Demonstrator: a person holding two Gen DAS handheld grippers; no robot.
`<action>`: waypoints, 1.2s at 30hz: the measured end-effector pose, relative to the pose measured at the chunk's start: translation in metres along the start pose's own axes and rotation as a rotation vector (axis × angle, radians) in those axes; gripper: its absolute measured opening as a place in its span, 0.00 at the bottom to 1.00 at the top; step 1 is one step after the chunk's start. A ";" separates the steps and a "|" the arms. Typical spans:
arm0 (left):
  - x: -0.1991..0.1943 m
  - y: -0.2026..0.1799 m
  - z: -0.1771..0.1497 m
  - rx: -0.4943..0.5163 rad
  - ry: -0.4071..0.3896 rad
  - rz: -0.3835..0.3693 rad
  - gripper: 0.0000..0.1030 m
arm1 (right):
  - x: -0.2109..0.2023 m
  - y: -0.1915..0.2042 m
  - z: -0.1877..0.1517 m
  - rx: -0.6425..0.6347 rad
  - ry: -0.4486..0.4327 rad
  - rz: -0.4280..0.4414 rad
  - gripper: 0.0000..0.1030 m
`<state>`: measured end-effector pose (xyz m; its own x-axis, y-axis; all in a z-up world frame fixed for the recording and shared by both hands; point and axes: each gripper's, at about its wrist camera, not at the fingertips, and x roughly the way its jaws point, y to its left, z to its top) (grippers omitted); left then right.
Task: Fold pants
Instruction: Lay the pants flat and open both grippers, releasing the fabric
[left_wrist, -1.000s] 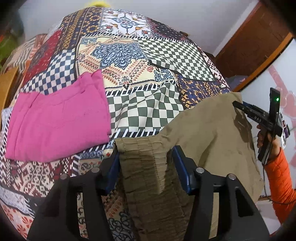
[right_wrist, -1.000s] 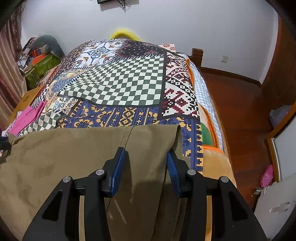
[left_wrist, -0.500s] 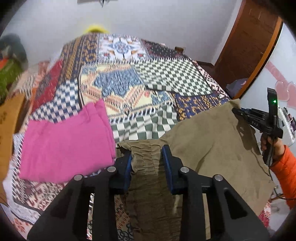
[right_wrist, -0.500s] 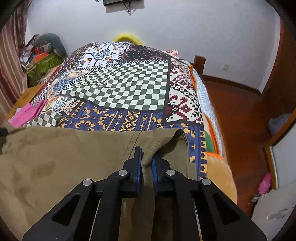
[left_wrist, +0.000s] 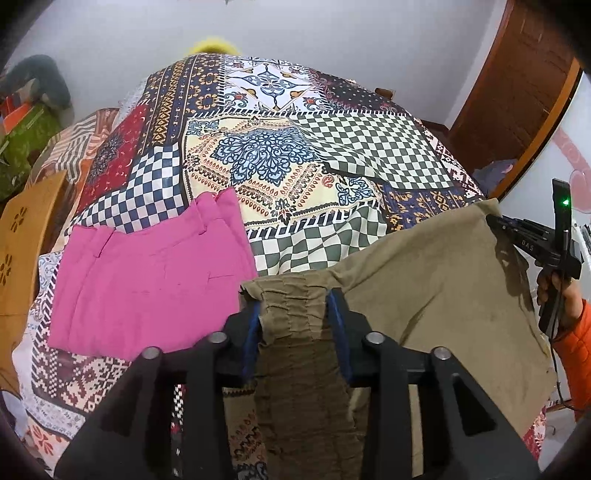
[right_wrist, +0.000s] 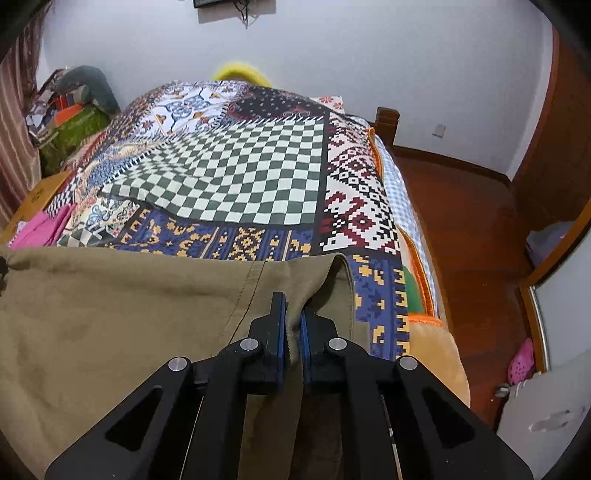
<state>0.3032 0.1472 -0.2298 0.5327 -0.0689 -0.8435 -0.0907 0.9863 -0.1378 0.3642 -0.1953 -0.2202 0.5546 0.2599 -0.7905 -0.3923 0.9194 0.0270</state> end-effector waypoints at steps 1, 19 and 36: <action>-0.004 0.001 0.001 -0.003 -0.006 0.016 0.37 | -0.002 -0.002 0.000 0.016 0.015 0.004 0.15; -0.046 -0.048 -0.034 0.111 0.019 -0.085 0.50 | -0.095 0.078 -0.031 -0.125 0.000 0.231 0.56; -0.047 -0.010 -0.086 0.116 0.083 -0.001 0.61 | -0.083 0.060 -0.139 -0.102 0.253 0.192 0.57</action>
<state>0.2066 0.1273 -0.2335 0.4606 -0.0770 -0.8842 0.0103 0.9966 -0.0815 0.1925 -0.2023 -0.2374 0.2684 0.3325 -0.9041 -0.5507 0.8230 0.1392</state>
